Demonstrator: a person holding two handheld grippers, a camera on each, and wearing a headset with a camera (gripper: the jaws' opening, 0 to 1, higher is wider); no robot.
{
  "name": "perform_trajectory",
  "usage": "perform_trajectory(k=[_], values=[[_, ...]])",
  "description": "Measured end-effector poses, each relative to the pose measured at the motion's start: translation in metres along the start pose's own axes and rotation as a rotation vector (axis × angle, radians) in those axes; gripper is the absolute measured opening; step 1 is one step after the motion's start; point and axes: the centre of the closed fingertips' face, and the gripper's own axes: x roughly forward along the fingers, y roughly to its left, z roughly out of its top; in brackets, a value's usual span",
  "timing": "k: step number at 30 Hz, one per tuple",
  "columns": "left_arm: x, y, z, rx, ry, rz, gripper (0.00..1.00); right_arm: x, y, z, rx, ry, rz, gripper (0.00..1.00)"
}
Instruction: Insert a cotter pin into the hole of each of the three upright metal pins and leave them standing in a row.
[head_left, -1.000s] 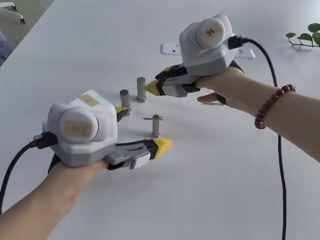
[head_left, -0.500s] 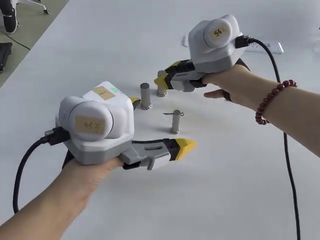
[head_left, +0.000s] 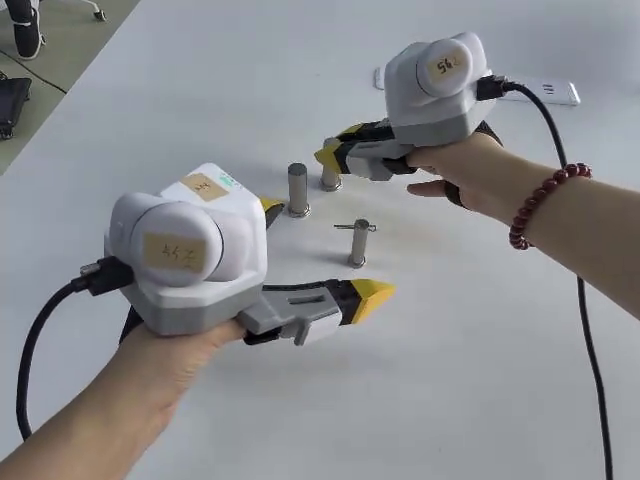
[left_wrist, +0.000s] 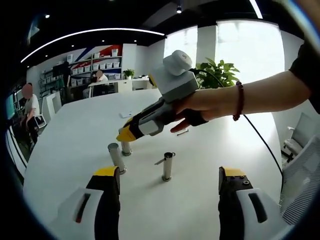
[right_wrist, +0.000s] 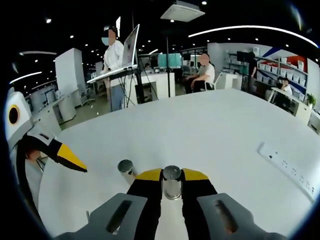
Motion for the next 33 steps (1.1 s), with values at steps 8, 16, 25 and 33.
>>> perform_trajectory(k=[8, 16, 25, 33], values=[[0.0, -0.003, 0.0, -0.001, 0.002, 0.0, 0.81, 0.001, -0.006, 0.001, -0.025, 0.03, -0.038, 0.08], [-0.003, -0.004, -0.001, 0.01, 0.009, 0.001, 0.8, -0.008, -0.005, -0.005, -0.029, 0.049, -0.037, 0.08], [-0.007, -0.009, 0.005, 0.017, 0.0, 0.006, 0.81, -0.031, -0.008, -0.014, -0.023, 0.064, -0.046, 0.08], [-0.013, -0.014, 0.009, 0.006, -0.011, 0.01, 0.8, -0.057, -0.006, -0.022, -0.026, 0.076, -0.066, 0.08]])
